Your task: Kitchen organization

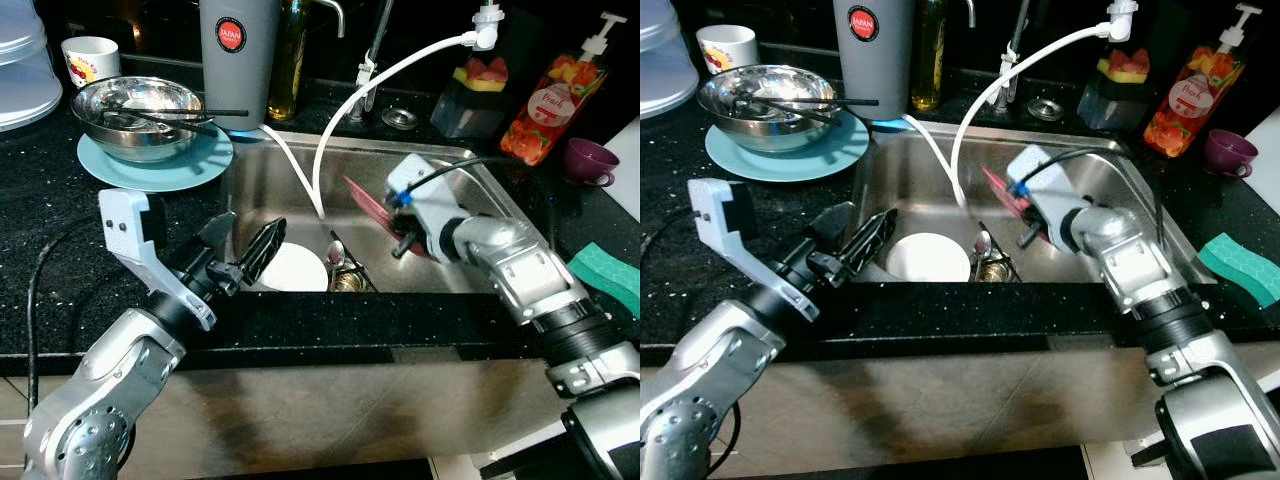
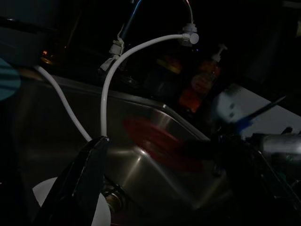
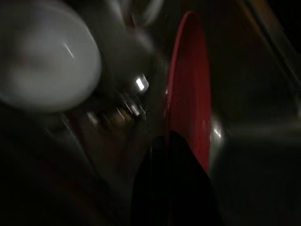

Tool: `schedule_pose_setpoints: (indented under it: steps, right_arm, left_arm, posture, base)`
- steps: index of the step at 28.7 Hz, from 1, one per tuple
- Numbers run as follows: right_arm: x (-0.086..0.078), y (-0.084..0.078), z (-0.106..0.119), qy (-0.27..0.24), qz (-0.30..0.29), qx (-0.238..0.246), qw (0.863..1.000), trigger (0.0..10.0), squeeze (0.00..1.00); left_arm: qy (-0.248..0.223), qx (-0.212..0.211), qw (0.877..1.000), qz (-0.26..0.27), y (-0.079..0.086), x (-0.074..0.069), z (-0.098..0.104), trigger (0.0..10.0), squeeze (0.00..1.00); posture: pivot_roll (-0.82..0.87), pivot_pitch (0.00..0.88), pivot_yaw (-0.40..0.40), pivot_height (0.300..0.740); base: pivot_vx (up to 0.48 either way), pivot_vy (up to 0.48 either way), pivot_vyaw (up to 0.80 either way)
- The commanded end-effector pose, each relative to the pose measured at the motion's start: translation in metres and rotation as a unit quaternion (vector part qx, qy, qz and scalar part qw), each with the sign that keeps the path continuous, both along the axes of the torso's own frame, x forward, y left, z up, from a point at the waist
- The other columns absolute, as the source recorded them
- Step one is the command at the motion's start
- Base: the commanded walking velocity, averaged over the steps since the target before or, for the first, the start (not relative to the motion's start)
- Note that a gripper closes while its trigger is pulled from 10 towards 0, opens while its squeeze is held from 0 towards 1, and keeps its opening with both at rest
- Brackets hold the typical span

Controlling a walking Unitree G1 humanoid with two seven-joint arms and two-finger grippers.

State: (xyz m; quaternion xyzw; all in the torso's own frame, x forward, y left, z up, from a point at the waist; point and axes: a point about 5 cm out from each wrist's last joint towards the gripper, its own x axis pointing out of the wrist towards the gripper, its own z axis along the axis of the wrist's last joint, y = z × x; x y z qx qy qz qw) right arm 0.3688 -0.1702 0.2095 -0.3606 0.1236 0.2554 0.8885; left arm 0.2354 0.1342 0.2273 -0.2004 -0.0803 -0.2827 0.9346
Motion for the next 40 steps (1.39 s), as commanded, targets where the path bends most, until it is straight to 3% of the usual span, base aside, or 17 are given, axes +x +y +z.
schedule_pose_setpoints:
  steps: [1, 3, 4, 5, 8, 11, 12, 13, 14, 15, 17, 20, 22, 24, 34, 40]
  right_arm:
    - [0.0, -0.007, -0.004, 0.001, -0.015, -0.026, 1.0, 10.0, 0.0]
    - [-0.001, 0.0, -0.003, 0.004, -0.006, 0.008, 1.0, 10.0, 0.01]
    - [-0.001, 0.002, -0.001, 0.004, -0.004, 0.021, 1.0, 10.0, 0.76]
    - [-0.001, 0.007, 0.002, -0.001, 0.005, 0.046, 0.999, 10.0, 1.0]
    - [0.001, 0.02, 0.018, -0.035, 0.028, 0.124, 0.991, 10.0, 1.0]
    - [0.002, 0.031, 0.042, -0.083, 0.054, 0.216, 0.971, 10.0, 1.0]
    - [0.002, 0.031, 0.042, -0.083, 0.054, 0.216, 0.971, 10.0, 1.0]
    - [-0.001, 0.036, 0.061, -0.106, 0.078, 0.306, 0.943, 10.0, 0.57]
    - [-0.001, 0.036, 0.061, -0.106, 0.078, 0.306, 0.943, 10.0, 0.57]
    - [-0.008, 0.041, 0.078, -0.109, 0.12, 0.403, 0.901, 10.0, 0.0]
    - [-0.015, 0.043, 0.086, -0.107, 0.154, 0.459, 0.869, 10.0, 0.0]
    - [-0.017, 0.042, 0.087, -0.12, 0.152, 0.494, 0.848, 10.0, 0.0]
    - [-0.015, 0.04, 0.086, -0.137, 0.134, 0.49, 0.851, 10.0, 0.0]
    - [-0.015, 0.041, 0.088, -0.14, 0.129, 0.504, 0.843, 10.0, 0.0]
    - [-0.019, 0.052, 0.091, -0.146, 0.149, 0.505, 0.837, 10.0, 0.0]
    - [-0.02, 0.057, 0.091, -0.147, 0.154, 0.509, 0.834, 10.0, 0.0]
  left_arm:
    - [-0.004, 0.003, 1.0, -0.005, -0.003, 0.0, 0.0, 10.0, 0.0]
    - [-0.005, 0.004, 1.0, -0.007, -0.004, 0.001, 0.001, 10.0, 0.0]
    - [-0.005, 0.005, 1.0, -0.008, -0.005, 0.001, 0.001, 10.0, 0.0]
    - [-0.006, 0.005, 1.0, -0.008, -0.005, 0.001, 0.001, 10.0, 0.0]
    - [-0.007, 0.006, 1.0, -0.008, -0.006, 0.002, 0.001, 10.0, 0.0]
    - [-0.008, 0.008, 1.0, -0.007, -0.006, 0.002, 0.002, 10.0, 0.0]
    - [-0.008, 0.008, 1.0, -0.007, -0.006, 0.002, 0.002, 10.0, 0.0]
    - [-0.01, 0.011, 1.0, -0.003, -0.005, 0.003, 0.002, 10.0, 0.0]
    - [-0.01, 0.011, 1.0, -0.003, -0.005, 0.003, 0.002, 10.0, 0.0]
    - [-0.013, 0.016, 1.0, 0.003, -0.003, 0.004, 0.004, 10.0, 0.0]
    - [-0.016, 0.023, 1.0, 0.01, -0.001, 0.004, 0.005, 10.0, 0.0]
    - [-0.024, 0.034, 0.999, 0.031, 0.006, 0.006, 0.008, 10.0, 0.0]
    - [-0.027, 0.04, 0.998, 0.05, 0.011, 0.007, 0.009, 10.0, 0.0]
    - [-0.027, 0.044, 0.996, 0.07, 0.017, 0.009, 0.01, 10.0, 0.0]
    - [-0.033, 0.076, 0.984, 0.159, 0.041, 0.016, 0.012, 10.0, 0.0]
    - [-0.031, 0.084, 0.98, 0.178, 0.046, 0.016, 0.01, 10.0, 0.0]
  posture:
    - [0.16, 0.0, -0.132, 0.74]
    - [0.16, 0.0, -0.133, 0.74]
    - [0.16, 0.0, -0.133, 0.74]
    - [0.16, 0.0, -0.131, 0.74]
    - [0.16, 0.0, -0.131, 0.74]
    - [0.16, 0.0, -0.129, 0.74]
    - [0.16, 0.0, -0.129, 0.74]
    - [0.16, 0.0, -0.129, 0.74]
    - [0.16, 0.0, -0.129, 0.74]
    - [0.16, 0.0, -0.126, 0.74]
    - [0.17, 0.0, -0.123, 0.74]
    - [0.17, 0.0, -0.122, 0.74]
    - [0.18, 0.0, -0.123, 0.74]
    - [0.18, 0.0, -0.12, 0.74]
    - [0.19, 0.0, -0.116, 0.74]
    - [0.19, 0.0, -0.118, 0.74]
  base:
    - [0.0, 0.0, 0.0]
    - [0.0, 0.0, 0.0]
    - [0.0, 0.0, 0.0]
    - [0.0, 0.0, 0.0]
    - [0.0, 0.0, 0.0]
    - [0.0, 0.0, 0.0]
    - [0.0, 0.0, 0.0]
    - [0.0, 0.0, 0.0]
    - [0.0, 0.0, 0.0]
    - [0.0, 0.0, 0.0]
    - [0.0, 0.0, 0.0]
    - [0.0, 0.0, 0.0]
    - [0.0, 0.0, 0.0]
    - [0.0, 0.0, 0.4]
    - [0.0, 0.0, 0.8]
    - [0.0, 0.0, 0.8]
